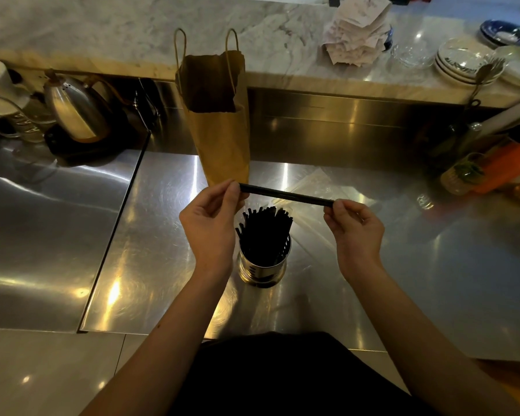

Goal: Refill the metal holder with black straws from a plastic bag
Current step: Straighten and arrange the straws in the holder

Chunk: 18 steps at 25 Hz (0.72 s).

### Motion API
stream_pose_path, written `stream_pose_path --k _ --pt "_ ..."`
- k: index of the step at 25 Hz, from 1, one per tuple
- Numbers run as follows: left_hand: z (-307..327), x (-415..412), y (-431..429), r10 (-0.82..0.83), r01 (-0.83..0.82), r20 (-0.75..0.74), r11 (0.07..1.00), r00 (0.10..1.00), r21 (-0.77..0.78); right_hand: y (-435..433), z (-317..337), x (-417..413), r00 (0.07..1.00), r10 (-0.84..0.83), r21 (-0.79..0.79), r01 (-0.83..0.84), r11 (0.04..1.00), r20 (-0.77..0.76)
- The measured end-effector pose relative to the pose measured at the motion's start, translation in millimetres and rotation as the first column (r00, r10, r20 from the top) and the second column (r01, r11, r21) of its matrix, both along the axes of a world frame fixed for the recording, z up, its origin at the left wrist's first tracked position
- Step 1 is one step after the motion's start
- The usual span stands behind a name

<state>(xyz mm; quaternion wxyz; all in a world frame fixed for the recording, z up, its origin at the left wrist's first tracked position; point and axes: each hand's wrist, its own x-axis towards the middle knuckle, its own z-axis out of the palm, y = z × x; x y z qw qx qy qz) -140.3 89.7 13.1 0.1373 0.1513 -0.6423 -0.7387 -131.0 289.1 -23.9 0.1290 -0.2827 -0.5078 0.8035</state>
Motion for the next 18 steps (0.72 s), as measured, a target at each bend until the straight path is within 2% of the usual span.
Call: stream_pose_path --k 4,7,11,14,18 --pt "15.7 -2.5 -6.9 -0.076 0.055 -0.099 0.978 0.992 -0.201 1.7 -8.5 5.8 0.970 0.213 0.141 -0.228 0.963 0.114" --pt "41.3 -2.9 -17.7 -0.225 0.133 -0.176 0.896 0.958 -0.423 2.7 -8.9 5.1 0.922 0.336 0.356 -0.384 0.852 0.191" --pt "79.2 0.5 -29.7 -0.375 0.130 -0.282 0.773 0.883 -0.621 6.6 -6.2 -1.4 0.930 0.319 0.408 -0.368 0.836 0.185" --pt "87.2 2.0 -37.1 -0.454 0.154 -0.252 0.684 0.854 -0.713 7.7 -10.2 -1.8 0.925 0.321 0.415 -0.379 0.827 0.205" --pt "73.6 2.7 -42.5 -0.464 0.157 -0.197 0.619 0.864 -0.770 7.6 -17.0 0.5 0.919 0.326 0.411 -0.390 0.824 0.221"
